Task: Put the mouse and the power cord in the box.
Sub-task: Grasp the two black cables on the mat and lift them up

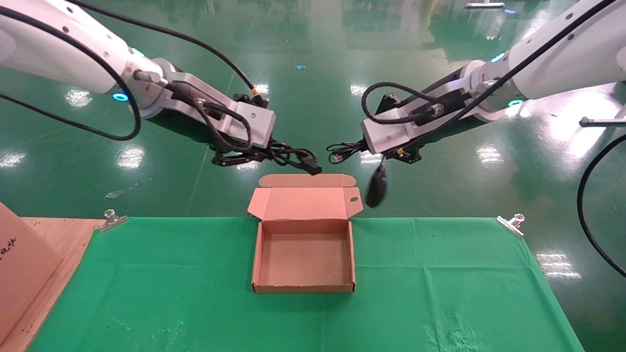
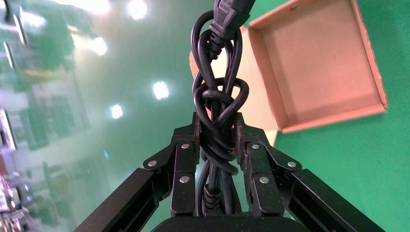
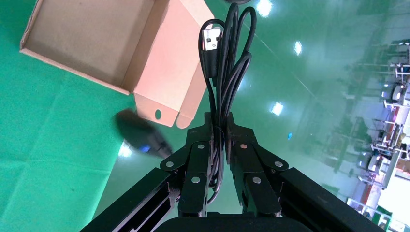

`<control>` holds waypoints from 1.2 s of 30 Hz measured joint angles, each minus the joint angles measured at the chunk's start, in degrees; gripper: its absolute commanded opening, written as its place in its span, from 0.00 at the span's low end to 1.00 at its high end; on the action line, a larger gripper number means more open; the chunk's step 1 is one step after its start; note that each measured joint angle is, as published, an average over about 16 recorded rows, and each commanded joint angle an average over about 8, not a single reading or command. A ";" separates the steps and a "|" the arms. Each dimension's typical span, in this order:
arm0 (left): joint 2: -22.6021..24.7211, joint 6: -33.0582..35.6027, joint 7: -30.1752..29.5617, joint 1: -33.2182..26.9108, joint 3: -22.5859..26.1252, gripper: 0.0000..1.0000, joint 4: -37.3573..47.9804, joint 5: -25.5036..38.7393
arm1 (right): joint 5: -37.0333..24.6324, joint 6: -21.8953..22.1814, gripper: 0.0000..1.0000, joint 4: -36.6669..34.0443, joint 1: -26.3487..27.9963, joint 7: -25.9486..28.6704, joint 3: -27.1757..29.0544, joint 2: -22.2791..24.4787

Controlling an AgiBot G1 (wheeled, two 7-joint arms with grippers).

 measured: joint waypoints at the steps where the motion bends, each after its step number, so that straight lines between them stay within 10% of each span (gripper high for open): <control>1: 0.07 -1.21 0.70 0.61 -0.34 0.00 0.15 -0.41 | 0.11 0.01 0.00 -0.53 0.15 -0.32 0.08 0.07; 16: 0.04 -24.18 4.90 18.67 -5.58 0.00 -4.26 -6.61 | 1.59 -0.02 0.00 -6.02 1.02 -4.20 1.13 1.77; 36: 2.75 -30.22 8.70 33.06 -0.13 0.00 -3.01 -6.26 | 2.41 0.88 0.00 -9.78 0.34 -7.68 1.64 1.82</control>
